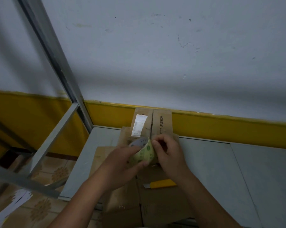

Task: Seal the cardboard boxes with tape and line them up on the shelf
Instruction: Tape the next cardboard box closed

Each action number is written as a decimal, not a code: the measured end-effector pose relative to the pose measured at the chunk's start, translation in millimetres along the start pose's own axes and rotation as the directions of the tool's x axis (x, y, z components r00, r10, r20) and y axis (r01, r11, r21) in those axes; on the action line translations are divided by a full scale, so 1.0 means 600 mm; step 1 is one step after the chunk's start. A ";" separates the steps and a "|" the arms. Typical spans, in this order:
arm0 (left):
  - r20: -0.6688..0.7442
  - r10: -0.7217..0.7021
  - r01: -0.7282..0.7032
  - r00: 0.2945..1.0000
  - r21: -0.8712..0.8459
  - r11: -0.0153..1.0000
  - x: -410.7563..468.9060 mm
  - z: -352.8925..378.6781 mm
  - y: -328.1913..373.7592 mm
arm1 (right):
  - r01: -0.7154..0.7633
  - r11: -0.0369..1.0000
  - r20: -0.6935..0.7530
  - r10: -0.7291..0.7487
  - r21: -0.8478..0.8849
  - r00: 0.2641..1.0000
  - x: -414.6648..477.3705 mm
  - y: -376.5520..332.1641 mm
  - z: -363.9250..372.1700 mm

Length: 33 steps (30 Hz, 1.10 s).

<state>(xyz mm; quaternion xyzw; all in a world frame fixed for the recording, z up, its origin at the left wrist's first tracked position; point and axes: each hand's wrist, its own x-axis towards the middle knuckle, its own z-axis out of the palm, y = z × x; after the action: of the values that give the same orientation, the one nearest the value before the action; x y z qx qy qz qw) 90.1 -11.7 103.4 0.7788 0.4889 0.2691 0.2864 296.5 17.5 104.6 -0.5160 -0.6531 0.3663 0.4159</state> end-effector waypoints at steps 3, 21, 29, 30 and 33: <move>-0.037 0.000 0.000 0.999 0.000 1.000 0.000 0.002 -0.003 | -0.032 0.999 0.074 0.031 0.017 0.997 0.002 0.011 -0.011; -0.006 -0.231 0.220 0.973 -0.289 0.932 0.011 -0.048 -0.019 | -0.275 0.818 0.038 0.297 0.506 0.954 0.014 0.020 -0.027; -0.002 -0.187 0.164 0.982 -0.472 0.866 0.003 -0.033 -0.048 | -0.171 0.891 -0.048 0.210 0.421 0.977 0.029 0.021 -0.047; -0.003 -0.207 0.188 0.978 -0.406 0.894 0.005 -0.034 -0.051 | -0.145 0.911 -0.066 0.185 0.386 0.981 0.031 0.020 -0.055; -0.016 -0.307 0.306 0.952 -0.056 0.950 0.014 -0.043 -0.054 | -0.098 0.942 -0.097 0.135 0.320 0.986 0.032 0.017 -0.071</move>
<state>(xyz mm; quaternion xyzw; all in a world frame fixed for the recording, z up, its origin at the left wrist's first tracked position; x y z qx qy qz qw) 55.6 12.5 99.5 0.6824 0.6000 0.2436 0.3391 337.0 40.6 114.7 -0.5018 -0.5291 0.4584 0.5080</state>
